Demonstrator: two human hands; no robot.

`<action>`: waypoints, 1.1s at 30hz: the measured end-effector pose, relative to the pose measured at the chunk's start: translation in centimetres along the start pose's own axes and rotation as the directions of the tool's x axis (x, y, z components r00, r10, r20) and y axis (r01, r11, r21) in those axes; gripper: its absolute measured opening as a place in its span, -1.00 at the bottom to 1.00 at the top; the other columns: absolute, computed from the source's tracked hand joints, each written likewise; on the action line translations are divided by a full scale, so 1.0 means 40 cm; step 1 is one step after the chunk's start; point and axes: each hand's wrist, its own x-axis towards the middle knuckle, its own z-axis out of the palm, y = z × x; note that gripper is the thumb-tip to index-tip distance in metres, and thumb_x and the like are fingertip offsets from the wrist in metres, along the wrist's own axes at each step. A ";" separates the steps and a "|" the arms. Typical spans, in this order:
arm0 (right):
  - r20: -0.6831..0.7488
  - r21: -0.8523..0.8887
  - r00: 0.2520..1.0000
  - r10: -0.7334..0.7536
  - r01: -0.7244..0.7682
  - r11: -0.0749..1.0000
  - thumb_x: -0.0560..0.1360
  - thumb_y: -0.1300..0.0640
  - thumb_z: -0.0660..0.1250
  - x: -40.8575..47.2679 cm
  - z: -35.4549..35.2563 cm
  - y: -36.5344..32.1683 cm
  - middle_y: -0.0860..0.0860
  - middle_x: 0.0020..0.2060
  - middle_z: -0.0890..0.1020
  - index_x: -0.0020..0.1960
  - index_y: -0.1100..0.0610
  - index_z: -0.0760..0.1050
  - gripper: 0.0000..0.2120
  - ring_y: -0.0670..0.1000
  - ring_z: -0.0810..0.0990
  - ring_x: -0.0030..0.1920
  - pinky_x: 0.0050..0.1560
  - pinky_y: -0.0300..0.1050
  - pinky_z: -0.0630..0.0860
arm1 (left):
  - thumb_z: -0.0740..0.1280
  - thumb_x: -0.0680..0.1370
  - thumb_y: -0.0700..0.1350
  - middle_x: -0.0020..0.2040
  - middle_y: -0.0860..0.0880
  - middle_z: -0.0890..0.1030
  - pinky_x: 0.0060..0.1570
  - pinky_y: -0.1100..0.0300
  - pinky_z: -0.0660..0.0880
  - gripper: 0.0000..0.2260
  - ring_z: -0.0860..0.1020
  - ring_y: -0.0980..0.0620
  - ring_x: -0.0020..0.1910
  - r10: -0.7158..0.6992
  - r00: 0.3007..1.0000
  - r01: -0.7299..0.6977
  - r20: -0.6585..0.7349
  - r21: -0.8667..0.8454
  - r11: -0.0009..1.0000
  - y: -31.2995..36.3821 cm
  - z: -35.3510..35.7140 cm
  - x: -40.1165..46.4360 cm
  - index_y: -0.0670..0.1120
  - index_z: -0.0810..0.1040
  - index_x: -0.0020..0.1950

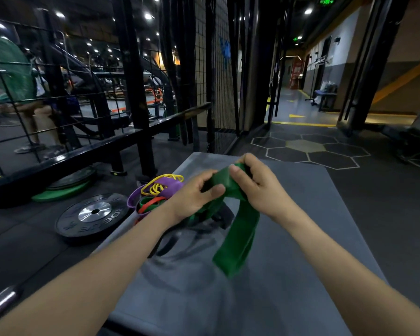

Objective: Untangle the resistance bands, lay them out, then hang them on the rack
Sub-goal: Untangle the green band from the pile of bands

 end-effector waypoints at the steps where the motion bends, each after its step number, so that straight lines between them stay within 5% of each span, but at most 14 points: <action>1: -0.012 0.002 1.000 -0.008 0.008 1.000 0.59 0.14 0.19 0.000 -0.015 -0.005 -0.05 -0.39 0.38 -0.18 0.16 0.32 -0.82 -0.19 0.33 -0.41 -0.39 -0.36 0.29 | 0.42 0.30 0.29 0.11 -0.22 0.55 0.10 0.07 0.49 -0.27 0.53 0.00 0.08 -0.018 1.000 0.018 0.007 0.005 1.000 -0.006 -0.004 0.002 -0.21 0.43 0.24; 4: -0.056 -0.019 0.998 -0.021 0.020 1.000 0.58 0.12 0.20 0.007 -0.060 -0.011 -0.02 -0.38 0.39 -0.18 0.14 0.33 -0.81 -0.14 0.35 -0.37 -0.37 -0.30 0.29 | 0.50 0.38 -0.09 0.13 -0.18 0.55 0.15 0.12 0.45 -0.53 0.50 0.08 0.07 -0.055 0.998 0.052 0.012 0.164 0.985 -0.045 -0.020 0.021 -0.16 0.44 0.21; 8: -0.208 0.121 0.978 0.007 0.018 0.992 0.56 0.04 0.21 0.023 -0.110 0.007 0.08 -0.33 0.39 -0.19 0.10 0.34 -0.80 -0.01 0.38 -0.32 -0.32 -0.14 0.33 | 0.57 0.30 -0.15 0.11 0.14 0.50 0.12 0.45 0.35 -0.36 0.46 0.24 0.08 -0.046 0.994 0.081 -0.095 0.402 0.912 -0.113 -0.026 0.032 -0.04 0.36 0.29; 13: -0.265 0.040 0.949 0.169 -0.164 0.986 0.58 0.06 0.21 -0.020 -0.122 0.137 0.03 -0.37 0.35 -0.20 0.15 0.33 -0.77 -0.06 0.34 -0.36 -0.30 -0.08 0.28 | 0.46 0.43 -0.08 0.14 -0.03 0.60 0.18 0.08 0.45 -0.60 0.55 -0.01 0.15 -0.105 0.986 0.162 -0.129 0.596 0.787 -0.227 -0.029 0.036 -0.14 0.49 0.22; 18: -0.081 -0.379 0.917 0.389 -0.390 0.839 0.57 0.04 0.23 -0.116 -0.108 0.296 0.17 -0.28 0.45 -0.13 0.26 0.35 -0.73 0.11 0.44 -0.20 -0.24 -0.04 0.29 | 0.39 0.48 -0.13 0.10 0.00 0.60 0.12 0.18 0.40 -0.76 0.53 -0.01 0.14 -0.194 0.978 0.187 -0.077 0.736 0.651 -0.290 -0.048 -0.025 -0.09 0.57 0.14; 21: 0.077 -0.726 0.791 0.607 -0.373 0.578 0.57 0.03 0.22 -0.137 -0.086 0.347 0.12 -0.06 0.45 -0.04 0.19 0.34 -0.78 0.17 0.39 0.11 0.01 -0.03 0.32 | 0.37 0.49 -0.10 0.06 0.02 0.62 0.05 0.26 0.35 -0.84 0.54 0.02 0.10 -0.220 0.975 0.145 -0.004 0.762 0.631 -0.321 -0.031 -0.056 -0.06 0.62 0.05; 23: 0.088 -0.796 0.736 0.671 -0.354 0.492 0.58 0.09 0.20 -0.141 -0.067 0.350 0.15 0.16 0.41 0.18 0.19 0.39 -0.77 0.20 0.31 0.28 0.24 0.02 0.32 | 0.33 0.52 -0.08 0.07 0.03 0.63 0.06 0.24 0.37 -0.86 0.55 0.03 0.10 -0.213 0.977 0.133 0.004 0.767 0.628 -0.335 -0.007 -0.068 -0.05 0.64 0.03; 28: 0.105 -0.726 0.870 0.481 -0.263 0.635 0.55 0.27 0.15 -0.100 0.020 0.317 0.19 0.23 0.45 0.24 0.24 0.47 -0.70 0.23 0.39 0.27 0.23 0.01 0.39 | 0.31 0.53 -0.06 0.08 0.01 0.60 0.09 0.11 0.44 -0.85 0.54 -0.03 0.10 -0.163 0.986 0.119 -0.023 0.784 0.609 -0.355 0.012 -0.069 -0.02 0.61 0.05; 33: 0.232 -0.637 0.842 0.487 -0.247 0.731 0.56 0.19 0.18 -0.055 0.155 0.348 0.21 0.15 0.51 0.15 0.26 0.49 -0.77 0.22 0.48 0.18 0.15 -0.03 0.40 | 0.39 0.47 -0.05 0.03 0.01 0.52 0.13 0.02 0.42 -0.80 0.47 -0.03 0.08 -0.066 0.994 0.112 -0.091 0.754 0.648 -0.370 -0.010 -0.067 -0.05 0.54 0.07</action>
